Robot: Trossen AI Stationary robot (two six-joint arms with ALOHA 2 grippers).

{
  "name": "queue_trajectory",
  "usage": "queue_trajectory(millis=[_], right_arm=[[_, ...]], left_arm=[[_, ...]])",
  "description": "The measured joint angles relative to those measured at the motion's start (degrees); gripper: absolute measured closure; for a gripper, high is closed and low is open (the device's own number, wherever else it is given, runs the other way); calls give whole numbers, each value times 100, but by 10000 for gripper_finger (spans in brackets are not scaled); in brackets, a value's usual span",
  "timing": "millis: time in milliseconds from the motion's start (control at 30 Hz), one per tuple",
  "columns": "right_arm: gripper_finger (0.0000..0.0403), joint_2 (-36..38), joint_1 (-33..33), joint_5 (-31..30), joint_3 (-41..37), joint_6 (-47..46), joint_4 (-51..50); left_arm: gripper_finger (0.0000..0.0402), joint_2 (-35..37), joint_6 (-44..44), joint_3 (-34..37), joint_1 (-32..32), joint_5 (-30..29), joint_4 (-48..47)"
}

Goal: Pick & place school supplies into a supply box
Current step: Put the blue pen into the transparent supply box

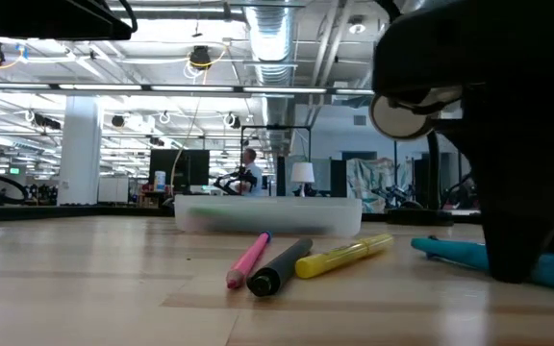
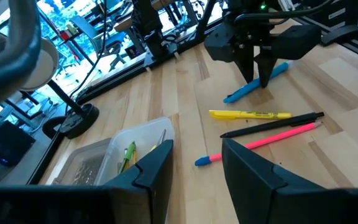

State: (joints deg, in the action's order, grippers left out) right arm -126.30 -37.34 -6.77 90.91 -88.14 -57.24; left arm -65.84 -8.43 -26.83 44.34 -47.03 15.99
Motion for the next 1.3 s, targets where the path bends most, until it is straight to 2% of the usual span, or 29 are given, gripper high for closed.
queue_trajectory(millis=[567, 1133, 1300], right_arm=[[329, -7, -1, 771, -28, 749, -112], [358, -4, -44, 672, -42, 2018, 10], [359, -31, -68, 433, 180, 2288, -196]], left_arm=[[269, 0, 24, 0, 0, 15, -2], [269, 0, 74, 0, 0, 13, -39], [269, 0, 74, 0, 0, 13, -76]])
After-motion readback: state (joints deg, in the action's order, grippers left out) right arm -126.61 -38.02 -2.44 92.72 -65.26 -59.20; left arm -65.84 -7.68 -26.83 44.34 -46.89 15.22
